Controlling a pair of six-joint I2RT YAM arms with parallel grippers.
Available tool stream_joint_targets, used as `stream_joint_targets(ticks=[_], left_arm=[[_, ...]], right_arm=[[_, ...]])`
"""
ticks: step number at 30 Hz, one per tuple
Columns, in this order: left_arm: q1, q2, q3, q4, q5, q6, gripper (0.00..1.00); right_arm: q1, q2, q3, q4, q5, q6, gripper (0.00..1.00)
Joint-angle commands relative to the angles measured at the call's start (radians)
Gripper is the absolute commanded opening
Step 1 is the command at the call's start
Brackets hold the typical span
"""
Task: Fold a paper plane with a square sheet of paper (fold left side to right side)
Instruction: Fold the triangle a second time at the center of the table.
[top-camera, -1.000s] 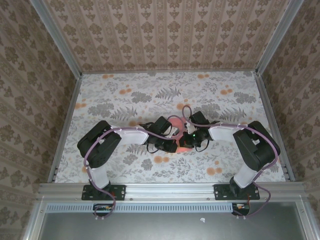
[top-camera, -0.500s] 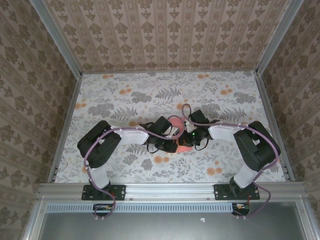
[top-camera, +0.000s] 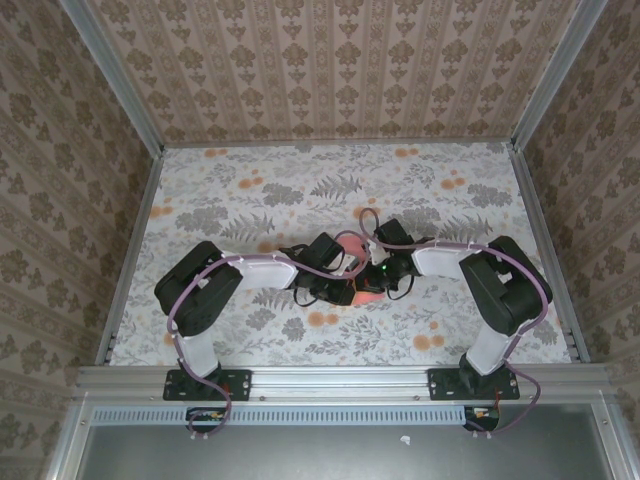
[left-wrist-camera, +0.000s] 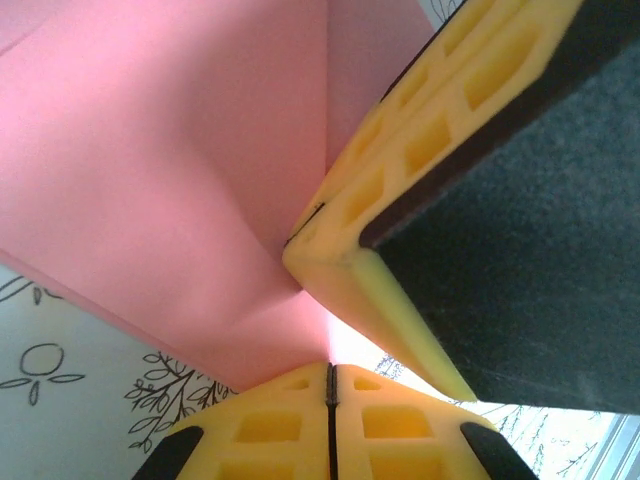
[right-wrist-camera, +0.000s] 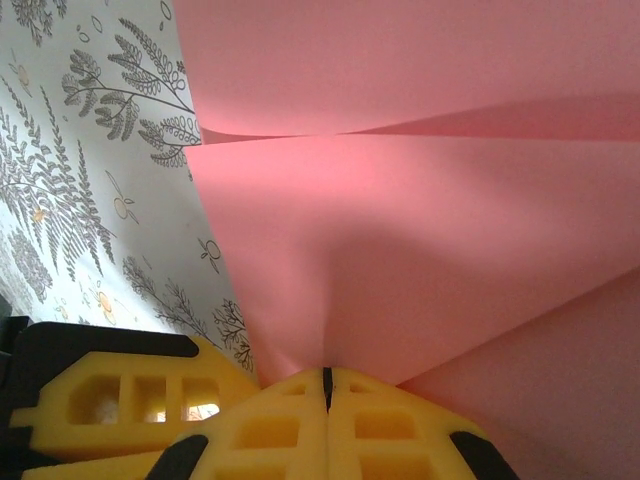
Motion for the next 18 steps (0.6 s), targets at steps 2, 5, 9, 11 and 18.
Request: stream_joint_targets(ticks=[2, 5, 9, 11, 18], left_arm=[[-0.002, 0.012, -0.032, -0.119, -0.074, 0.028, 0.08], [-0.003, 0.012, -0.038, -0.117, -0.074, 0.027, 0.08], [-0.002, 0.011, -0.046, -0.111, -0.074, 0.023, 0.08], [-0.001, 0.012, -0.048, -0.110, -0.074, 0.025, 0.08], [-0.002, 0.013, -0.047, -0.109, -0.072, 0.025, 0.08]], right_arm=[[-0.008, 0.025, 0.020, -0.059, 0.091, -0.057, 0.00], [-0.020, 0.026, 0.026, -0.064, 0.098, -0.072, 0.00], [-0.048, 0.021, 0.041, -0.061, 0.097, -0.084, 0.00], [-0.060, 0.024, 0.058, -0.067, 0.098, -0.096, 0.00], [-0.105, 0.067, 0.115, -0.082, 0.099, -0.123, 0.00]])
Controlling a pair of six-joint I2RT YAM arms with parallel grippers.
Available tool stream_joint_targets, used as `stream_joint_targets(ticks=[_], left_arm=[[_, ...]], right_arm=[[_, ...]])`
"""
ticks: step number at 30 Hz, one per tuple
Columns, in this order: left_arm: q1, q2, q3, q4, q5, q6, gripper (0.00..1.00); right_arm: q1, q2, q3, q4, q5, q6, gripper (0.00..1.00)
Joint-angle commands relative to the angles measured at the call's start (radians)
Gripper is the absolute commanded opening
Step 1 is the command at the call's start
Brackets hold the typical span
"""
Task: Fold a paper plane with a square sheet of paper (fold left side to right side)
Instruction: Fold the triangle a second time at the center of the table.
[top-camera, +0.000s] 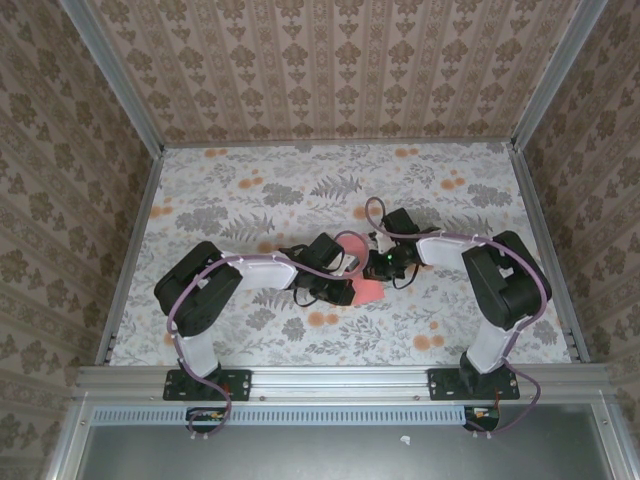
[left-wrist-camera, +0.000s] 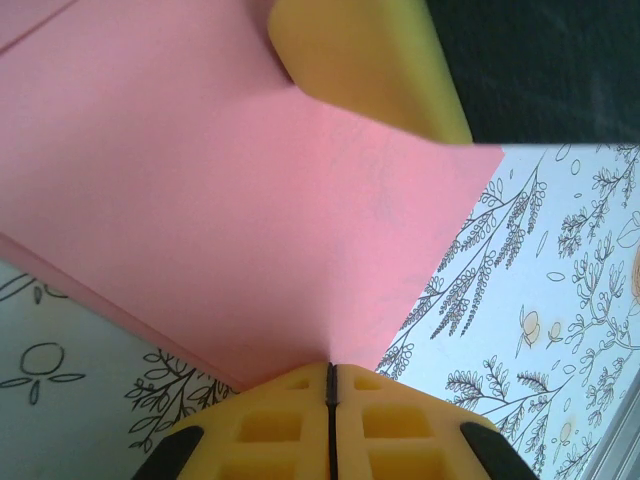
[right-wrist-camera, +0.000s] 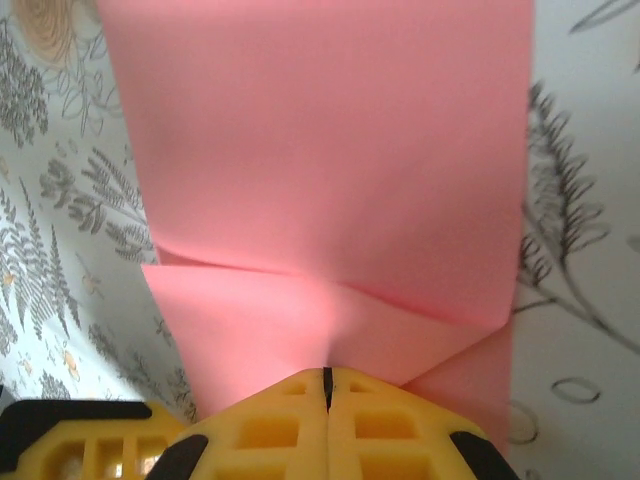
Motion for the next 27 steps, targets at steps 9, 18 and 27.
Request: stream_joint_targets(ticks=[9, 18, 27], left_arm=[[-0.001, 0.008, -0.046, -0.121, -0.076, 0.027, 0.08], [-0.001, -0.006, -0.046, -0.116, -0.074, 0.028, 0.08], [0.061, -0.148, -0.047, -0.045, -0.006, 0.022, 0.24]], right_arm=[[-0.091, 0.046, 0.035, -0.027, 0.035, -0.062, 0.00], [-0.134, 0.033, 0.044, -0.004, 0.015, -0.059, 0.00], [-0.175, -0.109, -0.031, 0.092, 0.000, 0.000, 0.11]])
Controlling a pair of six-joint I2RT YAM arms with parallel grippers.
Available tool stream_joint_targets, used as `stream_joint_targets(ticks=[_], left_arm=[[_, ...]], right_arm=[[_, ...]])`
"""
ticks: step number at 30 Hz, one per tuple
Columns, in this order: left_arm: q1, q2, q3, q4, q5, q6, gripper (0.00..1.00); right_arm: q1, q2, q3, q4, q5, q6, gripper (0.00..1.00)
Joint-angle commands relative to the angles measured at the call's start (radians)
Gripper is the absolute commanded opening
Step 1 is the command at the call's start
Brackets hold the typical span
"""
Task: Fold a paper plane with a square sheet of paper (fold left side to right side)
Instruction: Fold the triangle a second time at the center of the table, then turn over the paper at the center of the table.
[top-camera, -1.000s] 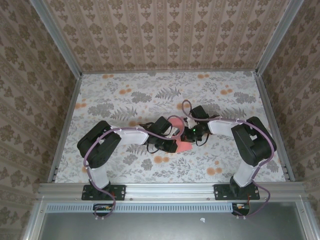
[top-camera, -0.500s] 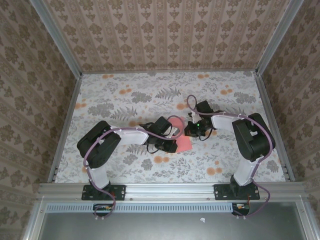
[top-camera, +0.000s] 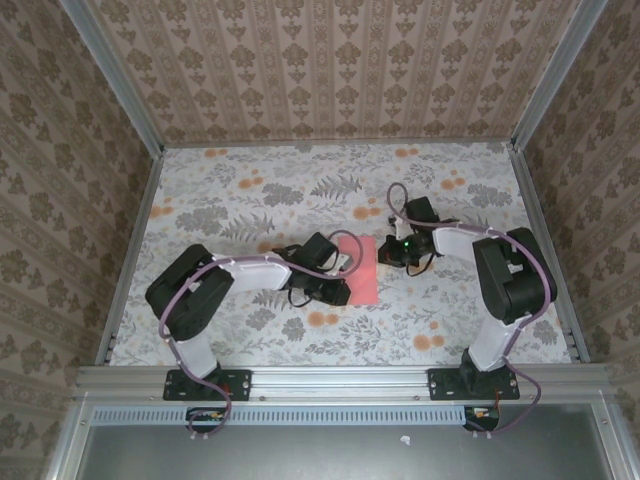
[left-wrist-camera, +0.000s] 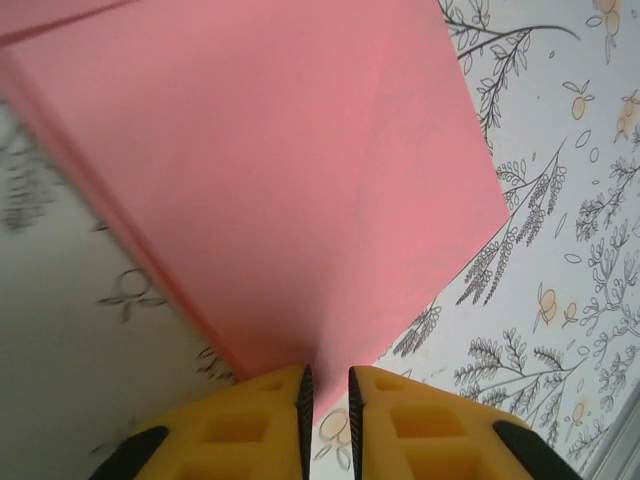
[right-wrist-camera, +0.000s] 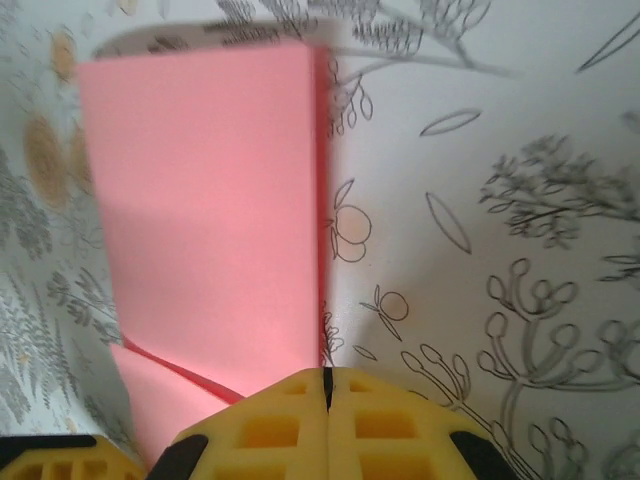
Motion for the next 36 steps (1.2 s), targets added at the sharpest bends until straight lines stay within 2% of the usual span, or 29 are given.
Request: stream_joint_targets(ticks=[1, 6, 11, 17, 21, 26, 33, 36], left_arm=[[0.045, -0.100, -0.015, -0.001, 0.023, 0.014, 0.27], [0.134, -0.207, -0.078, 0.104, 0.065, -0.014, 0.42], [0.178, -0.176, -0.056, 0.125, 0.111, 0.022, 0.50], [0.167, -0.061, 0.016, 0.166, 0.167, 0.033, 0.51], [0.146, 0.011, 0.066, 0.171, 0.183, 0.043, 0.51], [0.126, 0.078, 0.122, 0.140, 0.159, 0.060, 0.41], [0.102, 0.066, 0.148, 0.051, 0.058, 0.114, 0.10], [0.102, 0.031, 0.115, 0.052, 0.025, 0.108, 0.07]], right_arm=[[-0.019, -0.107, -0.053, 0.076, 0.004, 0.043, 0.15], [-0.028, -0.192, -0.149, 0.186, -0.052, 0.121, 0.37], [-0.028, -0.228, -0.221, 0.287, -0.121, 0.194, 0.56], [-0.029, -0.262, -0.249, 0.270, -0.141, 0.198, 0.70], [-0.029, -0.283, -0.268, 0.259, -0.141, 0.198, 0.75], [-0.028, -0.301, -0.270, 0.234, -0.144, 0.188, 0.76], [-0.017, -0.280, -0.255, 0.191, -0.169, 0.159, 0.77], [0.006, -0.259, -0.244, 0.183, -0.177, 0.157, 0.77]])
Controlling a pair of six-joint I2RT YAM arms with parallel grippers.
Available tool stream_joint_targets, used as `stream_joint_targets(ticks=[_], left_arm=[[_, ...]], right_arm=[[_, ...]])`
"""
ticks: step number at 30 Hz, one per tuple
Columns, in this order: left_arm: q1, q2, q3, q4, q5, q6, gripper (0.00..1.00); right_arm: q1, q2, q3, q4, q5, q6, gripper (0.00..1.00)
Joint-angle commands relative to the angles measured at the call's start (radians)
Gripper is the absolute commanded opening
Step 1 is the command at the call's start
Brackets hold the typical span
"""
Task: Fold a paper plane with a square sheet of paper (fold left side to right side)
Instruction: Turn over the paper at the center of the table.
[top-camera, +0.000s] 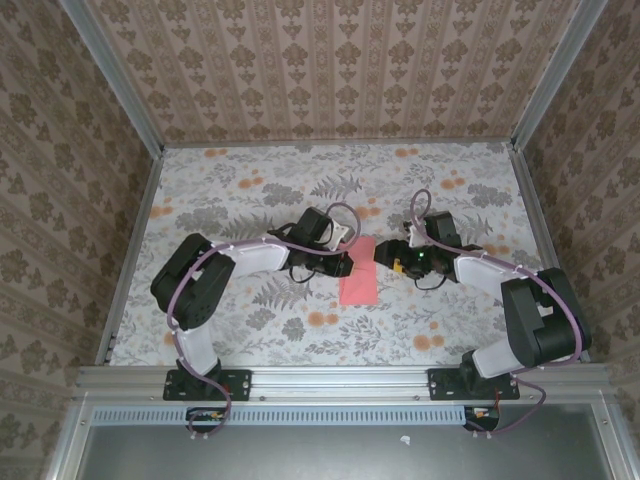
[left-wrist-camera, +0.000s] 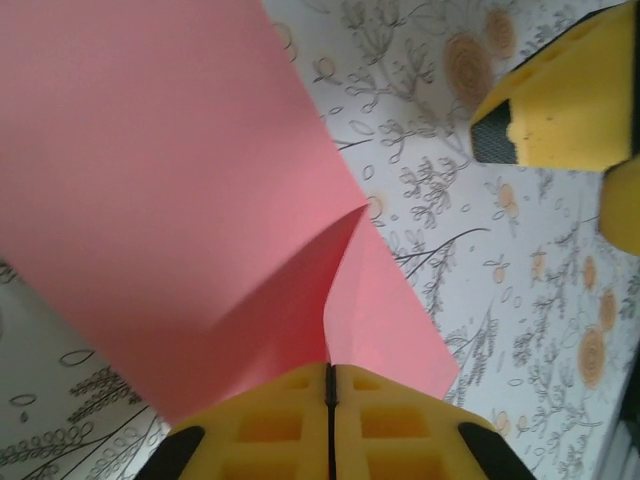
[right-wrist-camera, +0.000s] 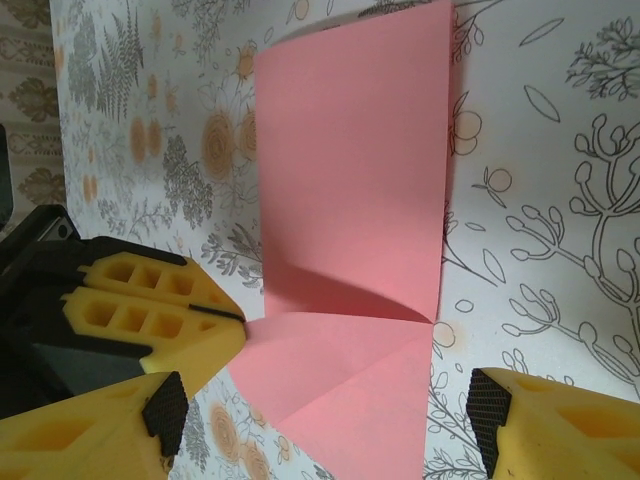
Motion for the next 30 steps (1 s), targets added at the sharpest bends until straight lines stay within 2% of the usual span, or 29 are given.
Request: stream_joint_targets(ticks=[1, 9, 14, 19, 21, 26, 28, 30], left_arm=[[-0.001, -0.064, -0.030, -0.037, -0.059, 0.023, 0.07], [0.007, -0.124, -0.084, -0.016, -0.096, 0.008, 0.06], [0.008, -0.118, -0.079, -0.013, -0.093, 0.007, 0.07], [0.010, -0.118, -0.079, -0.011, -0.099, 0.004, 0.10], [0.013, -0.120, -0.080, -0.012, -0.108, -0.001, 0.16], [0.066, -0.158, -0.124, 0.030, -0.113, -0.066, 0.30], [0.105, -0.197, -0.171, 0.090, -0.090, -0.107, 0.34], [0.145, -0.249, -0.219, 0.151, -0.061, -0.144, 0.46]], right_arm=[[0.030, 0.023, 0.019, -0.033, -0.040, -0.015, 0.77], [0.090, 0.098, 0.056, -0.012, -0.060, 0.001, 0.75], [0.124, 0.145, 0.090, 0.008, -0.065, 0.013, 0.66], [0.149, 0.213, 0.126, 0.043, -0.078, 0.036, 0.50], [0.158, 0.230, 0.142, 0.045, -0.086, 0.038, 0.43], [0.159, 0.215, 0.165, 0.022, -0.058, 0.015, 0.14], [0.154, 0.200, 0.178, 0.018, -0.060, 0.011, 0.07], [0.147, 0.179, 0.192, 0.023, -0.071, 0.013, 0.03]])
